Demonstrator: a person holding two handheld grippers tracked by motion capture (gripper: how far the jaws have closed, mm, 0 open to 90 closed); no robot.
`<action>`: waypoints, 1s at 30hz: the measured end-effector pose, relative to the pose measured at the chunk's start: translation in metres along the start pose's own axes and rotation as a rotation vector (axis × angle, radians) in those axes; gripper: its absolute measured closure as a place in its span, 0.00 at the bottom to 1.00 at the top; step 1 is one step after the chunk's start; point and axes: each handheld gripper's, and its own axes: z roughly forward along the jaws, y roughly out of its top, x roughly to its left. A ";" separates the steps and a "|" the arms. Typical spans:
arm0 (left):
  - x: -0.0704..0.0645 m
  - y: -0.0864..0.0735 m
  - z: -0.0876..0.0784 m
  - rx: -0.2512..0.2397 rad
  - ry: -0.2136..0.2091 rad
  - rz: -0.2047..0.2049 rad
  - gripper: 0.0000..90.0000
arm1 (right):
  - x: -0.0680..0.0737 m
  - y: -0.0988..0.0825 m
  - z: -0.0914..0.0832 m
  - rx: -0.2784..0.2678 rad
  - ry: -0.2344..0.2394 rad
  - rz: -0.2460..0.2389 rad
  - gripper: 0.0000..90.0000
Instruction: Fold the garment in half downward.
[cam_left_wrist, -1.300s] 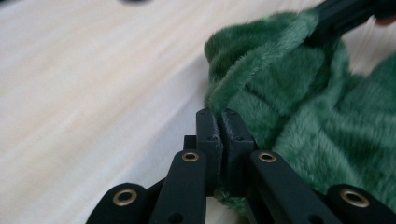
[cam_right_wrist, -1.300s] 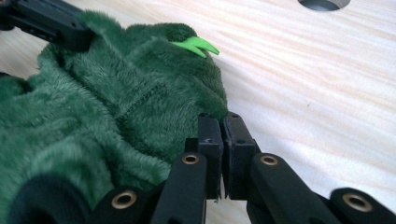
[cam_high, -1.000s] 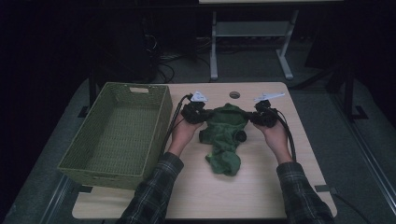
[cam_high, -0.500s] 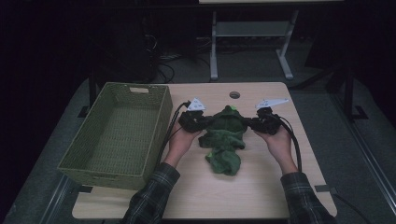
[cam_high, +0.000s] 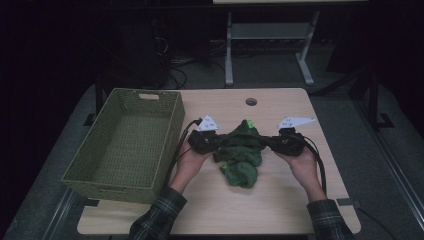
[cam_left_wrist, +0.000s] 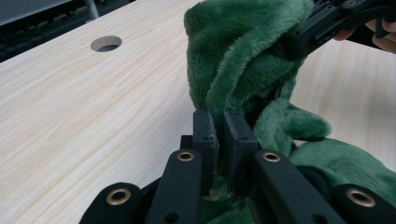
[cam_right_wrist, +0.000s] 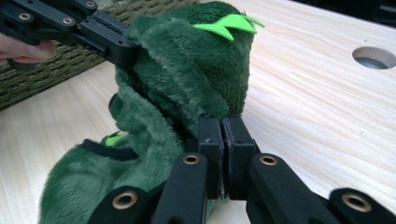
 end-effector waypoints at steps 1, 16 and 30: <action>-0.001 -0.001 -0.002 -0.001 -0.002 0.002 0.93 | 0.002 -0.001 -0.002 -0.005 0.005 -0.001 0.97; -0.037 -0.029 -0.024 -0.011 -0.049 0.047 0.94 | 0.040 -0.029 -0.019 0.009 0.100 -0.081 0.97; -0.058 -0.064 -0.026 0.054 -0.089 0.070 0.95 | 0.061 -0.063 -0.023 0.092 0.168 -0.082 0.97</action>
